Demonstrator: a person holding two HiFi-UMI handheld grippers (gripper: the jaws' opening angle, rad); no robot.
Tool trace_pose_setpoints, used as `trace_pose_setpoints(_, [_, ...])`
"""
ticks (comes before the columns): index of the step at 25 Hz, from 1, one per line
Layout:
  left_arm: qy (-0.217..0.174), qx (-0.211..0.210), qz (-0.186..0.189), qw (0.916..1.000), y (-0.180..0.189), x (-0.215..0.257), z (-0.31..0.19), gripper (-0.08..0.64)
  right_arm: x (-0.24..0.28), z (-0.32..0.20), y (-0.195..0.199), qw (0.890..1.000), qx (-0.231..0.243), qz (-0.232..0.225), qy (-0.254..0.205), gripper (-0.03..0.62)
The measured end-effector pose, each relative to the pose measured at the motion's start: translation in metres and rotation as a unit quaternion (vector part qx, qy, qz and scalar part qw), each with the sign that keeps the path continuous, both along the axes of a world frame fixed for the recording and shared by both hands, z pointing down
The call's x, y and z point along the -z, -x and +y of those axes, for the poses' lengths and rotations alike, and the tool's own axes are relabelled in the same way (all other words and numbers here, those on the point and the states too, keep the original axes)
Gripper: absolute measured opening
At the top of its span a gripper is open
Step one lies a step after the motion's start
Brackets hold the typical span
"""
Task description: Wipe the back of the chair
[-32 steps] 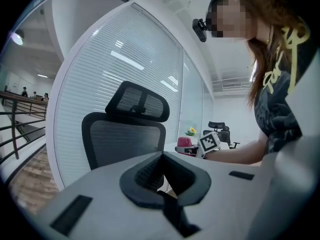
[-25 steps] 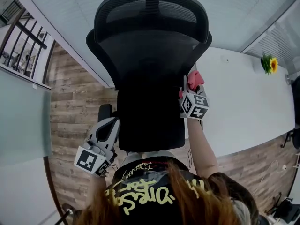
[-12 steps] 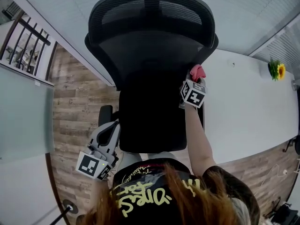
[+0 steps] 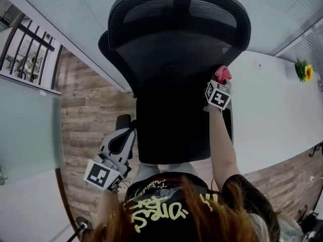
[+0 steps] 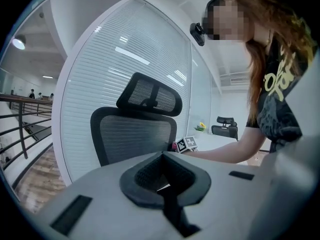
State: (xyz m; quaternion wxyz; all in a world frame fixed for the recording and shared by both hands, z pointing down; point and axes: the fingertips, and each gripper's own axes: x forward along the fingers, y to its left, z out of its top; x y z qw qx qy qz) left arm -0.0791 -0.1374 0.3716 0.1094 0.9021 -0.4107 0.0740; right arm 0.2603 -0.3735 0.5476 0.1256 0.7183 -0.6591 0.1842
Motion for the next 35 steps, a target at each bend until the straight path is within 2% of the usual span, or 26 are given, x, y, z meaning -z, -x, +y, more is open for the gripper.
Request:
trace_pose_setpoints(5, [0.006,-0.006,-0.004,1.0000,0.017,-0.005,-0.001,-0.011,0.000,0.000,0.000,1.000,-0.021,-0.004,-0.019,0.055])
trace_pose_setpoints(12, [0.002,-0.007,-0.006,1.0000,0.040,-0.001,-0.010,-0.011,-0.001,0.003,0.002,0.998,-0.052,-0.011,-0.016,0.051])
trace_pose_setpoints(24, [0.003,-0.008,-0.001,1.0000,0.066,-0.002,-0.011,-0.011,0.005,0.001,0.057,1.000,-0.013,0.006,-0.020,0.051])
trace_pose_setpoints(35, [0.004,0.011,0.006,0.9999,0.095,-0.004,-0.012,-0.011,0.001,-0.001,0.100,0.999,0.020,-0.024,-0.025,0.051])
